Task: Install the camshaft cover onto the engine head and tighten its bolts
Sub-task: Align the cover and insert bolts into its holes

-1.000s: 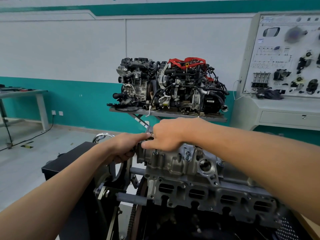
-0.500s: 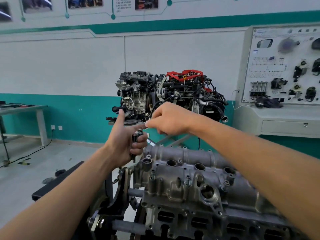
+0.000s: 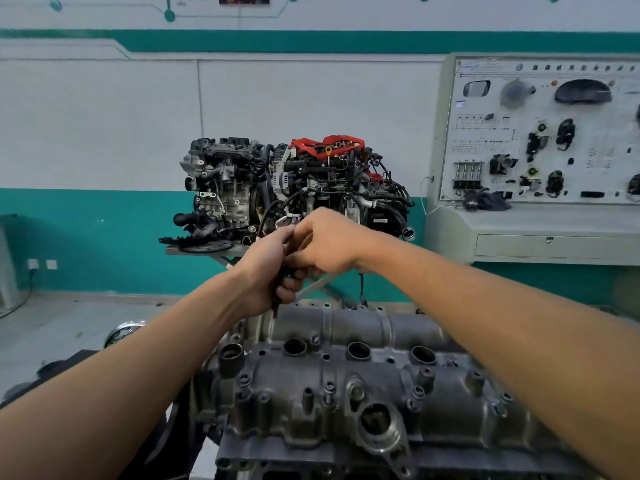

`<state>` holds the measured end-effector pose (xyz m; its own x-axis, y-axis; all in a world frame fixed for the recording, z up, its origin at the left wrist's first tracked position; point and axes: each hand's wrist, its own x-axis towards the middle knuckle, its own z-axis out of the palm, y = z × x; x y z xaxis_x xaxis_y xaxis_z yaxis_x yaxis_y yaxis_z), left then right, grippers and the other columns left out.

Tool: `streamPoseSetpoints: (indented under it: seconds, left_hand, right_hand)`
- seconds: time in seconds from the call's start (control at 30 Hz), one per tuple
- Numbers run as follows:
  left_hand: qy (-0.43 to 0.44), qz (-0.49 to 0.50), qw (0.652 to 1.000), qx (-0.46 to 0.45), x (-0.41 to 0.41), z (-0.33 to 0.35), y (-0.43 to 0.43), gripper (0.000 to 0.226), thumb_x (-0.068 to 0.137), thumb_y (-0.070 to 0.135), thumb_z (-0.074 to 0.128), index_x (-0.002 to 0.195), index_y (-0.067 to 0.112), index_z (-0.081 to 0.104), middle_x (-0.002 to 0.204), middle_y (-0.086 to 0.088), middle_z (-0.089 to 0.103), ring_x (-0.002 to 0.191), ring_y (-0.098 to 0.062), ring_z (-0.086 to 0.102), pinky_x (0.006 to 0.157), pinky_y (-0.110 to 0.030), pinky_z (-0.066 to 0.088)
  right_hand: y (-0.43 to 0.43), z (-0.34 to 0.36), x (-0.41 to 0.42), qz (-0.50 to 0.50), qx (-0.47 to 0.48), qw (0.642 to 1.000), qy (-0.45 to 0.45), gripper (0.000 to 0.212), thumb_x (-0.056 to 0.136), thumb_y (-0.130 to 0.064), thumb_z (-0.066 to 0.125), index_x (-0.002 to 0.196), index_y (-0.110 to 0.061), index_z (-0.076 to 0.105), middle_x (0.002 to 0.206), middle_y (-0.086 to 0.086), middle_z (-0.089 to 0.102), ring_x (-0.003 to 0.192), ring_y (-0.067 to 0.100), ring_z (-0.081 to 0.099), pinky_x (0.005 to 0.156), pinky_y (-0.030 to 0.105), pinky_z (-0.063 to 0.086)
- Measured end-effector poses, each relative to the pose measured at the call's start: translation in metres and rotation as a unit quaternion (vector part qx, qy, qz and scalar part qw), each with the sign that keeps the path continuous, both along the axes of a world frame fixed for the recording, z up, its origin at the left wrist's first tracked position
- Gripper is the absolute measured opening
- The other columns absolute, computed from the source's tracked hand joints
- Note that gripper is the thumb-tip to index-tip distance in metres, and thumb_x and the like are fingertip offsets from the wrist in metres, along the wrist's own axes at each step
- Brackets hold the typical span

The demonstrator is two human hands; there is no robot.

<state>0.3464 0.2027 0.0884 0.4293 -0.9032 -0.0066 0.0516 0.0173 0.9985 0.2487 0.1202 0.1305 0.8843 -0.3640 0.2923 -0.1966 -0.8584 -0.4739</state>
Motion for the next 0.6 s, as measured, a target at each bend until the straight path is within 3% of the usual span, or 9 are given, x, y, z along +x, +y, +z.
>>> streamPoseSetpoints:
  seconds: [0.13, 0.23, 0.3, 0.37, 0.47, 0.53, 0.6]
  left_hand:
    - [0.005, -0.016, 1.000, 0.002, 0.007, 0.009, -0.013, 0.058, 0.101, 0.061, 0.027, 0.076, 0.014, 0.050, 0.053, 0.001, 0.037, 0.040, -0.009, 0.025, 0.031, -0.014, 0.018]
    - [-0.010, -0.015, 1.000, 0.023, 0.013, 0.008, -0.019, 0.059, 0.102, 0.058, 0.029, 0.092, 0.010, 0.062, 0.054, 0.002, 0.035, 0.042, -0.008, 0.025, 0.032, -0.016, 0.019]
    - [-0.054, 0.001, 0.997, 0.047, 0.013, 0.005, -0.022, 0.046, 0.104, 0.040, 0.036, 0.092, 0.006, 0.065, 0.053, 0.003, 0.036, 0.042, -0.009, 0.025, 0.032, -0.016, 0.019]
    - [-0.113, 0.030, 0.991, 0.071, 0.011, 0.004, -0.026, 0.031, 0.098, 0.021, 0.041, 0.090, 0.004, 0.067, 0.053, 0.002, 0.040, 0.041, -0.009, 0.028, 0.032, -0.017, 0.019]
    - [-0.191, 0.047, 0.977, 0.085, 0.005, 0.005, -0.033, 0.027, 0.098, 0.009, 0.042, 0.092, 0.003, 0.067, 0.058, -0.001, 0.043, 0.041, -0.010, 0.037, 0.032, -0.018, 0.024]
    - [-0.243, 0.041, 0.966, 0.081, -0.001, 0.005, -0.039, 0.026, 0.099, 0.002, 0.039, 0.093, 0.003, 0.065, 0.063, -0.007, 0.046, 0.043, -0.012, 0.044, 0.033, -0.017, 0.028]
    - [-0.295, 0.040, 0.951, 0.081, -0.003, 0.002, -0.043, 0.027, 0.100, -0.001, 0.037, 0.097, -0.001, 0.064, 0.068, -0.013, 0.051, 0.043, -0.016, 0.054, 0.034, -0.018, 0.030]
  right_hand:
    - [-0.019, 0.004, 0.004, -0.022, 0.153, 0.984, -0.085, 0.003, 0.087, -0.006, 0.073, 0.087, -0.008, 0.076, 0.081, 0.017, 0.069, 0.068, 0.020, 0.062, 0.063, 0.029, 0.055]
    - [-0.039, 0.014, 0.000, -0.073, 0.205, 0.961, -0.172, 0.009, 0.087, -0.002, 0.073, 0.083, -0.010, 0.074, 0.078, 0.013, 0.072, 0.066, 0.017, 0.065, 0.059, 0.025, 0.059]
    - [-0.056, 0.018, -0.013, -0.095, 0.178, 0.962, -0.184, 0.008, 0.086, -0.002, 0.073, 0.083, -0.009, 0.074, 0.076, 0.014, 0.073, 0.064, 0.018, 0.066, 0.062, 0.027, 0.060]
    - [-0.072, 0.013, -0.030, -0.102, 0.101, 0.980, -0.140, 0.007, 0.086, -0.004, 0.073, 0.085, -0.010, 0.075, 0.074, 0.010, 0.074, 0.060, 0.012, 0.066, 0.060, 0.026, 0.060]
    - [-0.087, -0.012, -0.051, -0.114, -0.052, 0.991, -0.050, 0.008, 0.086, -0.011, 0.074, 0.086, -0.018, 0.077, 0.066, -0.012, 0.067, 0.050, -0.007, 0.060, 0.049, 0.009, 0.046]
    - [-0.095, -0.029, -0.061, -0.126, -0.074, 0.988, -0.045, 0.008, 0.086, -0.014, 0.075, 0.093, -0.017, 0.078, 0.068, -0.016, 0.064, 0.056, -0.006, 0.061, 0.053, 0.008, 0.044]
    - [-0.100, -0.040, -0.067, -0.129, -0.056, 0.988, -0.057, 0.010, 0.087, -0.013, 0.074, 0.096, -0.015, 0.077, 0.072, -0.011, 0.068, 0.064, 0.002, 0.066, 0.060, 0.016, 0.053]
